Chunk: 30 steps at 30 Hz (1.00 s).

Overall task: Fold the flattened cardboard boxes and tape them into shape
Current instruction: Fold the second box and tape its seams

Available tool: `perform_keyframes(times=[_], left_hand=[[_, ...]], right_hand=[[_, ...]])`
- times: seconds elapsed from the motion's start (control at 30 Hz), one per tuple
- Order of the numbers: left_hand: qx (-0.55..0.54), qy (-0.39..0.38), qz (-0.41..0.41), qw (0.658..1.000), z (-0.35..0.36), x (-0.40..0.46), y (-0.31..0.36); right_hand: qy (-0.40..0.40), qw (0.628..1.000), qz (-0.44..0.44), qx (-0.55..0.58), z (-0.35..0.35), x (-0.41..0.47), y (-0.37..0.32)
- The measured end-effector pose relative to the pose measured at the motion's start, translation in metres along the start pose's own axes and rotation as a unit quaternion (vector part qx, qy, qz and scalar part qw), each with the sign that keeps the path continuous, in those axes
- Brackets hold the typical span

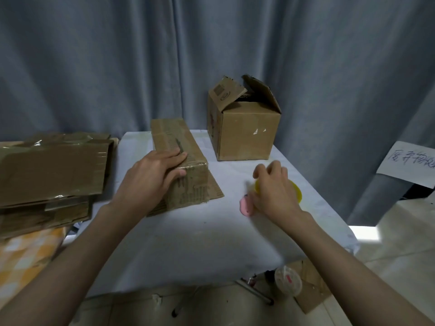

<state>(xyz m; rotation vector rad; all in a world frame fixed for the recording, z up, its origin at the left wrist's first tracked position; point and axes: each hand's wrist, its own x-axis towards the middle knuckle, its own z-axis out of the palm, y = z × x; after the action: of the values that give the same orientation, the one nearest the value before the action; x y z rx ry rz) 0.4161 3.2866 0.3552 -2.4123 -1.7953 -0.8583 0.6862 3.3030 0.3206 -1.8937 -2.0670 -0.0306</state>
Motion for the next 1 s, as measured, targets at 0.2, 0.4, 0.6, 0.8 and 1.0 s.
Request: perform_keyframes(times=[0.2,0.4,0.6,0.8,1.0], left_hand=[[0.121,0.0,0.027,0.992,-0.003,-0.004,0.026],[0.179,0.024,0.093,0.979,0.006,-0.021,0.073],[0.035,-0.022,0.068,0.997,0.007,0.001,0.033],[0.074,-0.09,0.031,0.993,0.015,0.021,-0.007],[0.093,-0.104,-0.087,0.986,0.003,0.05,-0.06]], right_hand=[[0.003,0.923,-0.005,0.386,-0.023,-0.004,-0.057],[-0.026,0.842,0.122,0.525,-0.026,-0.009,-0.064],[0.022,0.865,0.104,0.491,-0.002,-0.004,-0.07],[0.02,0.86,0.105,0.5,0.004,0.003,-0.067],[0.018,0.857,0.094,0.507,0.004,0.001,-0.068]])
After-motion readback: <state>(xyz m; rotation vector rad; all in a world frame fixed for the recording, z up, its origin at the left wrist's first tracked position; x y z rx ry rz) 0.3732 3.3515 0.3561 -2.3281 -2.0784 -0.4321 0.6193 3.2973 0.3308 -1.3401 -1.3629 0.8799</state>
